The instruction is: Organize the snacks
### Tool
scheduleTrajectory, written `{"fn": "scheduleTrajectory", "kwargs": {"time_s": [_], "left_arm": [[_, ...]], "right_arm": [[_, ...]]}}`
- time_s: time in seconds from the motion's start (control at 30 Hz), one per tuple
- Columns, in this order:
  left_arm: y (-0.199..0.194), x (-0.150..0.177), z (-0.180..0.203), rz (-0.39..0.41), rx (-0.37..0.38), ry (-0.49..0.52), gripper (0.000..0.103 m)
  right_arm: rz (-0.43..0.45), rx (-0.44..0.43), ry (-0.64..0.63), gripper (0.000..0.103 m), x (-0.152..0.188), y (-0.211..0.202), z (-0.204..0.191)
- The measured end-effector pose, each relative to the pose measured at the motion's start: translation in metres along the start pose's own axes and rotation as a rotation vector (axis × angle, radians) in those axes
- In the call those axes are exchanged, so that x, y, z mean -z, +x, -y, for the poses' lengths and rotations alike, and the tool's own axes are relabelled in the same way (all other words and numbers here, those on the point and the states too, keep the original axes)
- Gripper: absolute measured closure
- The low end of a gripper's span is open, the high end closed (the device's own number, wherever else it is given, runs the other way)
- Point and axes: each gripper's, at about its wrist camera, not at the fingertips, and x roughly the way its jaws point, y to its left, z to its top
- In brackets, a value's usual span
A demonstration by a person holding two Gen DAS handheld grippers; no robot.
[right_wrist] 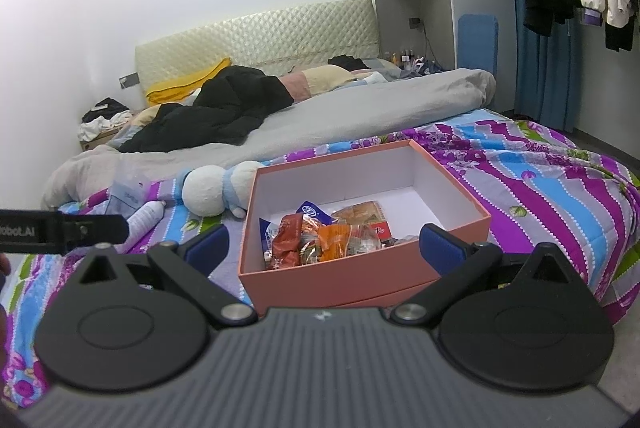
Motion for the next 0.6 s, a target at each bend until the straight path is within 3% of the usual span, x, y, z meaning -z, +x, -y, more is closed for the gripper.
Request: {"fn": "scheduleTrajectory", "kwargs": {"time_s": [0.6], "left_arm": [[-0.0010, -0.0003, 0.0002, 0.001, 0.013, 0.002, 0.000]], "right_arm": [[0.006, 0.005, 0.009, 0.000, 0.0007, -0.0010, 0.0004]]}}
